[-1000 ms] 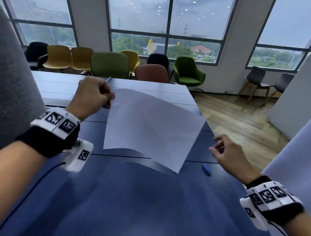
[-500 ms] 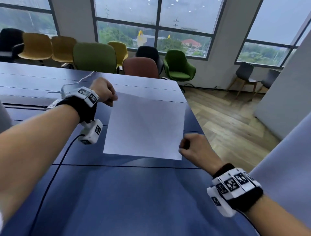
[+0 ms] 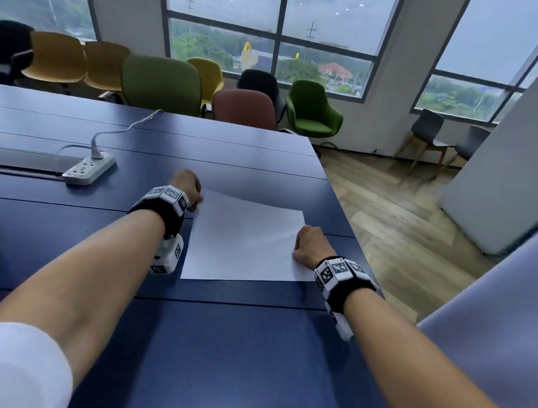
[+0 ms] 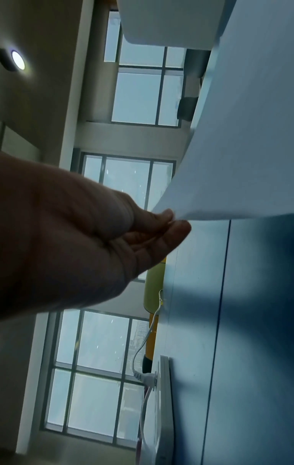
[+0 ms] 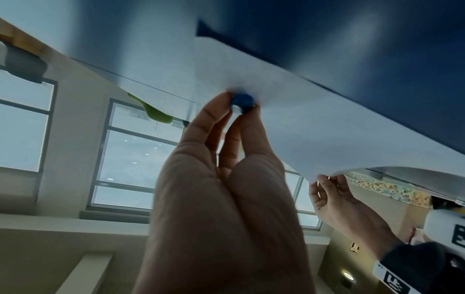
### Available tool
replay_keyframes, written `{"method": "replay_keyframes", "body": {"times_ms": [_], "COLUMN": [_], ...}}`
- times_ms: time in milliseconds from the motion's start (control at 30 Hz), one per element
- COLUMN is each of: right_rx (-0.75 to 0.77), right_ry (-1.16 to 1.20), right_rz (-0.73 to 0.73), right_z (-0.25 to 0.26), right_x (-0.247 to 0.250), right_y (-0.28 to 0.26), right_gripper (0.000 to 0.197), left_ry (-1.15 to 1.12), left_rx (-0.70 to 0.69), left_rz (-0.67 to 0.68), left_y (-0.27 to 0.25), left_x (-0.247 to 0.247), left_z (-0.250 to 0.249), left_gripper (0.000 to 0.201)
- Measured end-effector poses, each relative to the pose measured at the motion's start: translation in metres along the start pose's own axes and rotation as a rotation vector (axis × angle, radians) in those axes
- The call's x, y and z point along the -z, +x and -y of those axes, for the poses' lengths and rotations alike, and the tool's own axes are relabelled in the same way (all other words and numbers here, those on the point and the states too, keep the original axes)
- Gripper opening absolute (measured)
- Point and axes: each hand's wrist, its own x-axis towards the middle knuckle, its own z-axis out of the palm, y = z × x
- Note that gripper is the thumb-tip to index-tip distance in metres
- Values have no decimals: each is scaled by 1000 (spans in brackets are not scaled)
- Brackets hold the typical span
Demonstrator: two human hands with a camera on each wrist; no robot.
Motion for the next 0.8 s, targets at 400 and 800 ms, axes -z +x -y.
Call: {"method": "replay_keyframes", "body": {"times_ms": [400,800], "right_rx": [226,232], "right_ry": [212,443], "right_rz": [-70,-374], "right_z": [-14,-25], "right_x": [71,-6], "right_y": [-190,-291], "right_gripper": [28,29], "left_ry": [674,608], "left_rx": [-45,32], "left_rz": [279,580], "left_y": [-195,-280], "left_x": [62,28], "left_z": [118,105], "left_gripper": [102,157]}}
